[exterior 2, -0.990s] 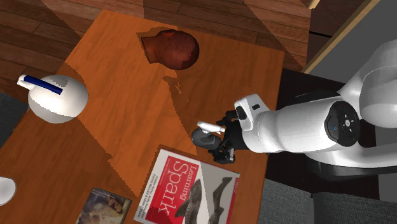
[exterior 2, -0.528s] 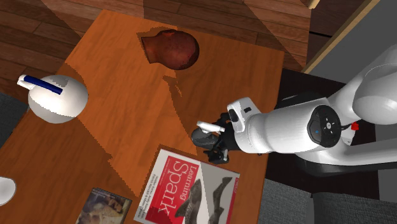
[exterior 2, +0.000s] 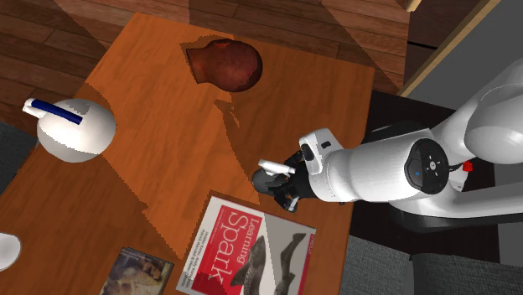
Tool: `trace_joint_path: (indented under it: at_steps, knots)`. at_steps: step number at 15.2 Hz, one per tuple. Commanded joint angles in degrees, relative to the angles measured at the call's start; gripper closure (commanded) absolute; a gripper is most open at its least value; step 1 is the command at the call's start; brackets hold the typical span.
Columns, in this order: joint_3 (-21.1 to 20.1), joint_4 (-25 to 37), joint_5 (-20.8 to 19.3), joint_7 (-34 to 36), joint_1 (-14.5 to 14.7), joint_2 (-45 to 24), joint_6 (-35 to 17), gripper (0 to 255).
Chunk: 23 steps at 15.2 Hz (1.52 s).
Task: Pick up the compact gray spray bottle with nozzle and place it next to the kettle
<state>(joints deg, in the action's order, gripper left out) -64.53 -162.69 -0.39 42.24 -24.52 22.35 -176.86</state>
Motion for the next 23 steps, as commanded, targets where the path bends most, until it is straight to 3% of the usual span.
trace_joint_path:
  at_steps: [1,7,10,14,23]
  knots:
    - [0.00,-0.01,0.00,0.00,0.00,-0.01,0.00,255]
    - [-0.04,0.00,-0.01,0.01,-0.04,-0.02,-0.01,255]
    - [6.19,0.29,1.64,-2.07,6.23,1.38,3.10,255]
    - [12.52,0.93,3.82,-4.74,12.53,3.70,7.26,255]
    - [21.38,3.33,7.17,-9.44,20.56,9.30,16.43,255]
